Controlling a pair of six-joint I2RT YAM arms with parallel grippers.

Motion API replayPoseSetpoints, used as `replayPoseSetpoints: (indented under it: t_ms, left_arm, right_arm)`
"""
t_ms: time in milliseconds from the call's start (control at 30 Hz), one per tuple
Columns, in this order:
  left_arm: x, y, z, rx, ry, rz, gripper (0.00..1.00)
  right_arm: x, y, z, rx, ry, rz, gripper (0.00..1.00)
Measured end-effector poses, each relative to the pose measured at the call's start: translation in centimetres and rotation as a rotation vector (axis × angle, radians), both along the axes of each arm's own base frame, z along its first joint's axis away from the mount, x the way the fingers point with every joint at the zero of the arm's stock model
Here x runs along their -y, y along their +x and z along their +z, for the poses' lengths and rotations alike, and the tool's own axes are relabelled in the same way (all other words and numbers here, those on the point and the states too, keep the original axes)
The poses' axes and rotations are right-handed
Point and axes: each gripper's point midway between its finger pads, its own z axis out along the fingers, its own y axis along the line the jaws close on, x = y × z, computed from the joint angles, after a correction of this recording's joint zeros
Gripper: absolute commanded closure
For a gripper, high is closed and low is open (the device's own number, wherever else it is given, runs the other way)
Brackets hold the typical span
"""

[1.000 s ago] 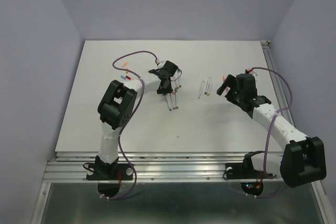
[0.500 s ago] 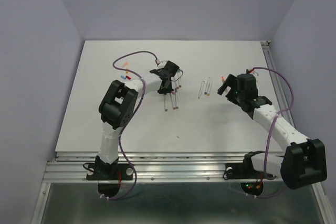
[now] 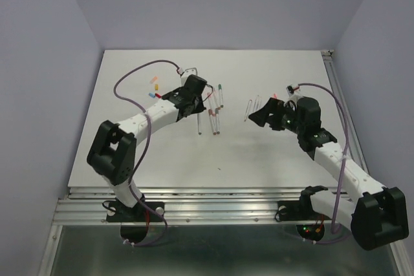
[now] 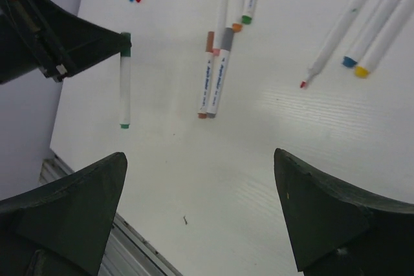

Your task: Open the pen caps

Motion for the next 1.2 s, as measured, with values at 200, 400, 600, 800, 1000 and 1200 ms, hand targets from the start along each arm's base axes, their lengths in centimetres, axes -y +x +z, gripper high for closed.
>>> replayPoseSetpoints:
  t_ms: [200, 400, 600, 800, 1000, 1200]
  left_arm:
    - [-0.1, -0.6, 7.5, 0.173, -0.165, 0.030, 1.00]
    - [0.4, -2.5, 8.4, 0.193, -0.249, 0.067, 1.00]
    - [1.2, -3.6, 7.7, 0.169, -0.288, 0.093, 1.00]
    - [1.3, -3.9, 8.0, 0.165, -0.322, 0.113, 1.00]
    - [1.6, -4.1, 8.1, 0.162, -0.345, 0.120, 1.00]
    - [1.8, -4.1, 8.2, 0.160, -0.356, 0.122, 1.00]
  right_arm:
    - [-7.2, -3.7, 1.1, 0.066, 0.029, 0.246, 0.00]
    - [-13.3, -5.2, -0.1, 0.061, 0.009, 0.375, 0.00]
    - [-16.7, -2.8, 1.3, 0.115, 0.003, 0.358, 0.00]
    - [-18.7, -1.4, 1.3, 0.137, -0.014, 0.339, 0.08]
    - [-19.3, -1.1, -0.2, 0.109, -0.039, 0.328, 0.21]
    - [-19.6, -1.1, -1.3, 0.091, -0.058, 0.306, 0.51]
